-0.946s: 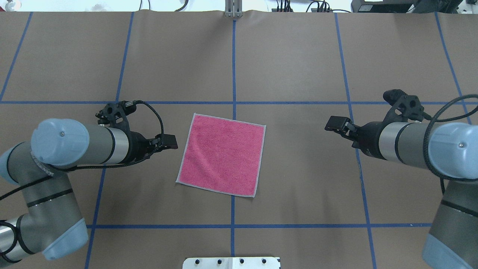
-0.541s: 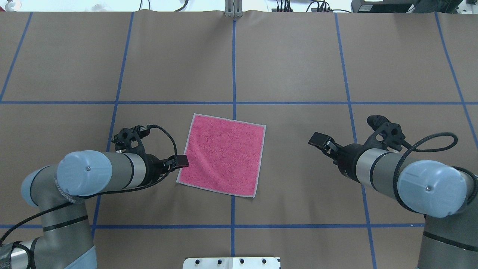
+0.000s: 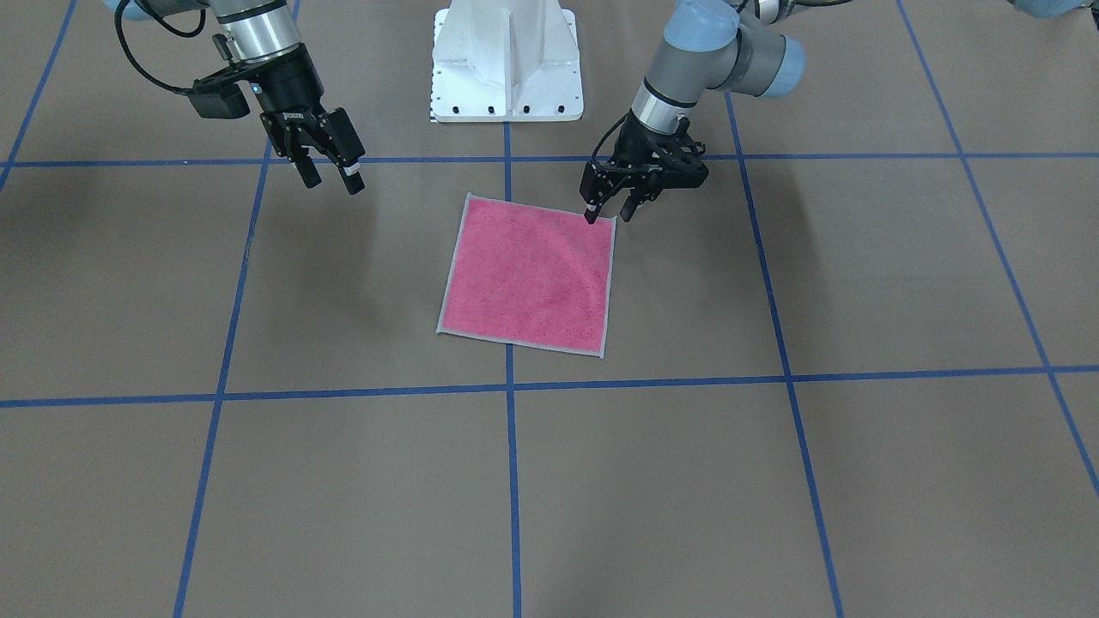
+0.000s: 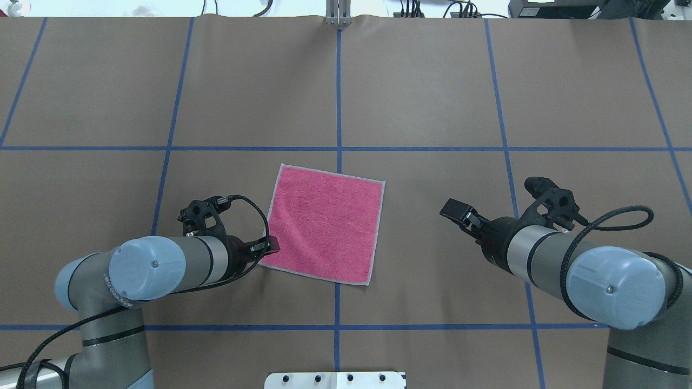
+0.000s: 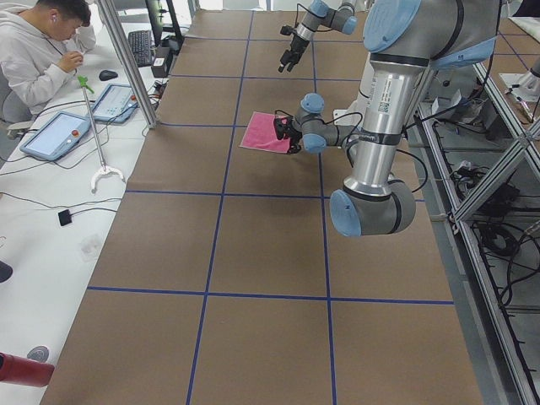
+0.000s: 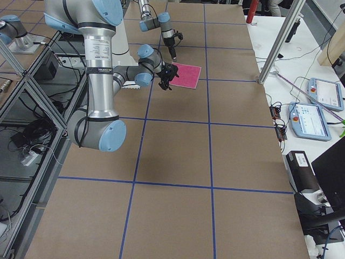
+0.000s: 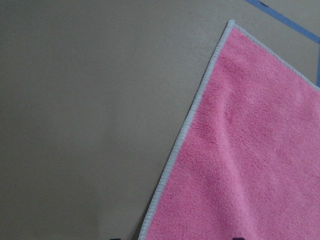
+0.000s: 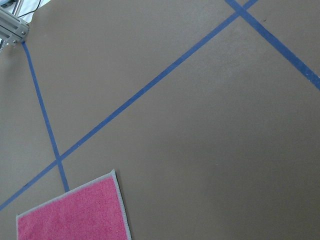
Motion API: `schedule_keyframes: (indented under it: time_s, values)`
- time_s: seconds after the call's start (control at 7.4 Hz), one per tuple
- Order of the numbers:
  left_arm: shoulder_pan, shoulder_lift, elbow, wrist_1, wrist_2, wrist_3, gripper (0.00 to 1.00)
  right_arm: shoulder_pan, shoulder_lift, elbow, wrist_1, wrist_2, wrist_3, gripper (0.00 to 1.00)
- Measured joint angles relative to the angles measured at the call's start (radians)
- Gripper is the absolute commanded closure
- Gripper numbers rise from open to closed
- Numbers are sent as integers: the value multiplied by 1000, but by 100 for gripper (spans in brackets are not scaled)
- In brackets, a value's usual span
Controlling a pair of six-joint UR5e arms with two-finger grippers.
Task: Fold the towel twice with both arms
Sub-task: 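Move the left gripper to the pink towel's near corner while the right gripper approaches, then grasp the towel corner nearest the left gripper with the left gripper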
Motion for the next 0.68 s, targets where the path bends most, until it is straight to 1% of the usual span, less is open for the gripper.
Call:
schedule_keyframes:
  time_s: [0.68]
  values:
    - [2, 10, 5, 2, 0, 7, 48, -5, 1, -1, 0, -5, -2, 2]
